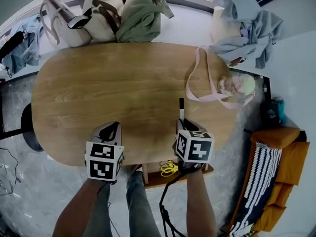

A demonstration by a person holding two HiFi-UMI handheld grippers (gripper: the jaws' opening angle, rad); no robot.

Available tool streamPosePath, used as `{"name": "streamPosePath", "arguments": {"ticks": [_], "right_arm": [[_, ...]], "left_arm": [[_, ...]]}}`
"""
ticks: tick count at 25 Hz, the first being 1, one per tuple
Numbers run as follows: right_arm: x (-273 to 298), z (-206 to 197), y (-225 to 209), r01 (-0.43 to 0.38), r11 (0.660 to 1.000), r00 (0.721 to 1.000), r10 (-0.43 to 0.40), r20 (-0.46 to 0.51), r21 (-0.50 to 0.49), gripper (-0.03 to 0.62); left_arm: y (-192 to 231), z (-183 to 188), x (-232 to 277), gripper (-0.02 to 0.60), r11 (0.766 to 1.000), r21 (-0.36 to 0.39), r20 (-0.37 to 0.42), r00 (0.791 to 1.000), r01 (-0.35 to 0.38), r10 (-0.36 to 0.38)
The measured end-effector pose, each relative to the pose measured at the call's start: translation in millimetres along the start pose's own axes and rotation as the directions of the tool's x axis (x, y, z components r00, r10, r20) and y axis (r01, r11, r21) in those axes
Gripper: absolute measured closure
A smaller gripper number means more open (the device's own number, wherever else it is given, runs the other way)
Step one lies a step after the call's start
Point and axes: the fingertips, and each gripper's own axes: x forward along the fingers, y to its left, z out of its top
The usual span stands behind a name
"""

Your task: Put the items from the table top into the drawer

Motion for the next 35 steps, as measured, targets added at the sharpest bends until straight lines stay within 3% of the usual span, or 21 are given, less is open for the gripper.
{"name": "streamPosePath", "arguments": {"ticks": [9,17,24,31,35], "right_arm": [[-40,-45,-24,0.067,0.987,0.997,-0.071,0.019,0.145,0.523],[-79,-97,-40,0.114,0.943,0.991,-0.129,0.026,0.313,0.523],[-103,-147,-46,0.146,0.869,0.985,-0.174,0.016,0.473,0.523],[-113,-184,-34,0.116,0.747,0.983,-0.18,0.031,0.655,0.523],[-115,-201,-25,0.115,0.704,0.983,-0.181,0.02,0.701,0.523]], "left_arm": [[-40,-9,-4,0.584,0.989,0.131,-0.026,0.997,0.074,-0.071],[-68,-21,-15,0.584,0.965,0.225,-0.059,0.991,0.132,-0.122],[-99,-36,-25,0.583,0.925,0.324,-0.105,0.979,0.198,-0.173],[-125,-40,-34,0.584,0.869,0.421,-0.14,0.965,0.261,-0.222],[-131,-45,-34,0.584,0.848,0.45,-0.161,0.959,0.281,-0.232]]}}
